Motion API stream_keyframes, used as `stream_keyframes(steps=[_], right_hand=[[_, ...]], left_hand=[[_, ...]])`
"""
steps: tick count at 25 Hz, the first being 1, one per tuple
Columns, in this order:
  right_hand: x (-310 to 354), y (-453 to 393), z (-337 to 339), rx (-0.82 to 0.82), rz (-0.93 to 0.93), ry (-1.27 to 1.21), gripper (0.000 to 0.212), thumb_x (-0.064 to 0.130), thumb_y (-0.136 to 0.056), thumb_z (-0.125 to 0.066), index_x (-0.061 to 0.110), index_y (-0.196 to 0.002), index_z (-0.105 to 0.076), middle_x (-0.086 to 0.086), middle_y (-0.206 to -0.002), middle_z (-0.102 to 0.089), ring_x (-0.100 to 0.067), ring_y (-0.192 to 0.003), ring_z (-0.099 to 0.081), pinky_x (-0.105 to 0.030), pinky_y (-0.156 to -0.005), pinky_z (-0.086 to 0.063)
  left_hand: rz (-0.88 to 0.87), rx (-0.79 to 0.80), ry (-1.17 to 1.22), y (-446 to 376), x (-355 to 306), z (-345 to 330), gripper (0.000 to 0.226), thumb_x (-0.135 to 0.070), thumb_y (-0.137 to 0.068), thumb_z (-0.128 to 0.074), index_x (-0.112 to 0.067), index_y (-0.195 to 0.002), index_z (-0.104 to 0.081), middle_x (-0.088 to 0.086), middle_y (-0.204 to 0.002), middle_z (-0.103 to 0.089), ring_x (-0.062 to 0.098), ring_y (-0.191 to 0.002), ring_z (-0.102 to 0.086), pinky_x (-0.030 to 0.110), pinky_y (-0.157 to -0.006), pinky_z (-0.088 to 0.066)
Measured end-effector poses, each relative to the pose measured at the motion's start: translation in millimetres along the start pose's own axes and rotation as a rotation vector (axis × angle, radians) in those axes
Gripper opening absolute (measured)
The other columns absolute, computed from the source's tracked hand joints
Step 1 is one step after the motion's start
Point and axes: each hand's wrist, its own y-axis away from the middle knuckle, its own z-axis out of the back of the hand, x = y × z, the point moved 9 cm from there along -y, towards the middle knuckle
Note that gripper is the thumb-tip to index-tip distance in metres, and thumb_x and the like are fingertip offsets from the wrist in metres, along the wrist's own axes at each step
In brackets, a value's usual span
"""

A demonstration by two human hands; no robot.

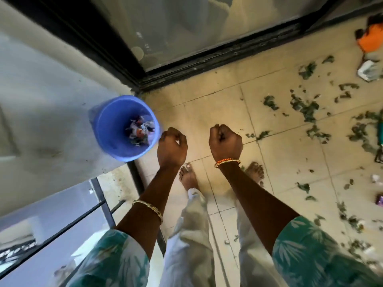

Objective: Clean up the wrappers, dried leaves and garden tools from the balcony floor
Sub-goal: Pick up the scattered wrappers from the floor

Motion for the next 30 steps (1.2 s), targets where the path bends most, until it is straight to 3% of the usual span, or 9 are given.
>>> stream_keyframes(steps=[3,6,9,14,22,27,30], right_hand=[[-56.7,-19.1,73.7,-0.094,0.020,0.109,0.028,0.020,-0.085,-0.052,0.012,-0.059,-0.049,-0.007,-0.056,-0.051,-0.029,-0.060,-0.049,-0.034,-0.057,-0.038],[-124.0,-27.7,151.5,-0.193,-0.013,0.235,0.021,0.018,-0.086,-0.046,0.007,-0.084,-0.063,-0.011,-0.083,-0.062,-0.031,-0.078,-0.054,-0.036,-0.070,-0.042],[-187.2,-26.1,224.3,-0.330,-0.148,0.268,0.025,0.016,-0.085,-0.044,0.008,-0.100,-0.062,-0.012,-0.103,-0.060,-0.031,-0.096,-0.053,-0.036,-0.082,-0.040],[-281.8,-21.0,310.2,-0.435,-0.323,0.296,0.040,0.020,-0.085,-0.044,0.011,-0.122,-0.054,-0.015,-0.134,-0.048,-0.033,-0.123,-0.041,-0.044,-0.098,-0.035],[-411.9,-9.9,428.4,-0.447,-0.617,0.315,0.055,0.030,-0.090,-0.038,0.011,-0.141,-0.036,-0.015,-0.152,-0.025,-0.030,-0.141,-0.019,-0.047,-0.109,-0.022],[-485.5,-13.9,488.0,-0.515,-0.778,0.232,0.053,0.026,-0.089,-0.041,0.005,-0.138,-0.041,-0.019,-0.148,-0.030,-0.036,-0.136,-0.028,-0.037,-0.111,-0.016],[-538.4,-29.1,501.4,-0.554,-0.865,0.115,0.049,0.013,-0.089,-0.052,0.002,-0.135,-0.043,-0.022,-0.145,-0.032,-0.038,-0.133,-0.031,-0.039,-0.109,-0.024]], left_hand=[[-0.352,0.133,-0.319,33.0,-71.9,-55.4,0.050,-0.036,-0.081,-0.032,-0.006,-0.108,-0.061,0.017,-0.106,-0.061,0.038,-0.098,-0.057,0.044,-0.076,-0.050],[-0.580,0.249,-0.510,70.2,-144.0,-114.0,0.050,-0.033,-0.088,-0.041,-0.001,-0.126,-0.053,0.022,-0.128,-0.053,0.039,-0.115,-0.052,0.047,-0.085,-0.049],[-0.802,0.282,-0.576,111.6,-216.3,-172.0,0.054,-0.032,-0.091,-0.043,0.001,-0.133,-0.047,0.025,-0.139,-0.045,0.040,-0.128,-0.045,0.046,-0.096,-0.046],[-1.106,0.422,-0.679,187.9,-309.3,-285.8,0.058,-0.033,-0.089,-0.044,0.001,-0.136,-0.046,0.024,-0.145,-0.040,0.038,-0.134,-0.040,0.048,-0.099,-0.045],[-1.300,0.544,-0.782,277.3,-402.0,-424.3,0.061,-0.029,-0.088,-0.057,0.000,-0.139,-0.042,0.024,-0.148,-0.034,0.039,-0.137,-0.034,0.052,-0.103,-0.041],[-1.417,0.615,-0.864,308.2,-449.5,-498.8,0.060,-0.027,-0.088,-0.059,0.001,-0.138,-0.044,0.025,-0.148,-0.034,0.040,-0.137,-0.034,0.053,-0.103,-0.040],[-1.446,0.722,-0.915,327.3,-467.5,-560.3,0.059,-0.028,-0.092,-0.054,-0.002,-0.141,-0.039,0.024,-0.149,-0.033,0.039,-0.139,-0.030,0.050,-0.107,-0.036]])
